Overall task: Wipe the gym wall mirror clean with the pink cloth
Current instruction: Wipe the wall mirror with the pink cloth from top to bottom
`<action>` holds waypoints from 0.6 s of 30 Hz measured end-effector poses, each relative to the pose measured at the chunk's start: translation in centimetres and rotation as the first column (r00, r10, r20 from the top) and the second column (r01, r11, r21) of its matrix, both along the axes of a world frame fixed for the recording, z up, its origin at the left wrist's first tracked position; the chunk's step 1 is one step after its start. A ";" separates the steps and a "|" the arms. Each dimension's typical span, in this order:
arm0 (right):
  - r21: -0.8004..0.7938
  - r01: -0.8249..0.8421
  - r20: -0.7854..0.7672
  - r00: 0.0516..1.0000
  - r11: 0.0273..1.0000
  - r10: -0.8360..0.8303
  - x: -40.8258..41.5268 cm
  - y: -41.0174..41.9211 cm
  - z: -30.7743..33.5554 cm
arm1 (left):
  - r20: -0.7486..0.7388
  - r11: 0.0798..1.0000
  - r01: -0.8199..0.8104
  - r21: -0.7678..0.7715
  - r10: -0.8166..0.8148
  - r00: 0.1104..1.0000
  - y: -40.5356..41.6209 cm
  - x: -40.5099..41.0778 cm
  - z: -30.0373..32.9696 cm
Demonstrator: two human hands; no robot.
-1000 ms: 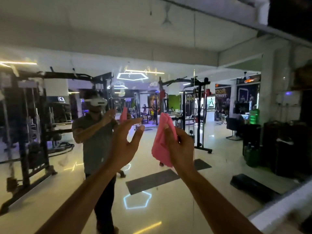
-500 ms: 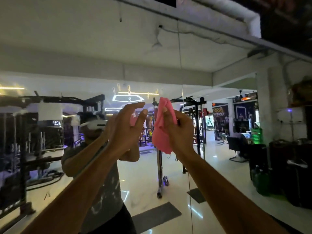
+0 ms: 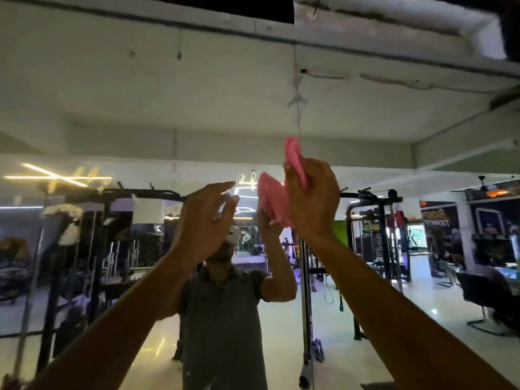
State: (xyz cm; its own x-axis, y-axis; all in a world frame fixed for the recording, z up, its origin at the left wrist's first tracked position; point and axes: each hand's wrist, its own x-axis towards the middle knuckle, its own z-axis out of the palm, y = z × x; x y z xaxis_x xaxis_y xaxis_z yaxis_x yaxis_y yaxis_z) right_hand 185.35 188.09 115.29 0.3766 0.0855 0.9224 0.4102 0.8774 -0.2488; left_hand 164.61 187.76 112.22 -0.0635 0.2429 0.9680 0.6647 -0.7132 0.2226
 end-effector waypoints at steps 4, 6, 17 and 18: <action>0.146 0.120 0.352 0.921 0.982 -0.165 -1.8 4.1 0.6 | -0.025 0.970 -0.221 0.100 0.224 0.974 0.7 0.2 1.6; 0.122 0.366 0.539 0.756 0.923 -0.371 -2.8 8.6 -1.4 | -0.009 0.962 -0.244 0.119 0.247 0.969 0.8 -0.1 1.9; 0.065 0.604 0.531 0.653 0.794 -0.540 -5.8 12.4 -1.7 | -0.213 0.831 -0.522 0.192 0.554 0.804 5.3 -6.0 2.9; 0.098 0.603 0.547 0.632 0.792 -0.549 -5.9 12.2 -2.8 | -0.230 0.830 -0.528 0.180 0.557 0.798 5.2 -6.0 2.9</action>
State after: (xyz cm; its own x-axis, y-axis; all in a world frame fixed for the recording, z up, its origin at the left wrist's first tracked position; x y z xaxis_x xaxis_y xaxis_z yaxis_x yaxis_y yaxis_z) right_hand 179.48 200.27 112.48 -0.1590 0.1080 0.9814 0.9095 0.4027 0.1030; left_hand 158.58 193.00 115.11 0.1031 0.1449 0.9841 0.9715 -0.2268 -0.0684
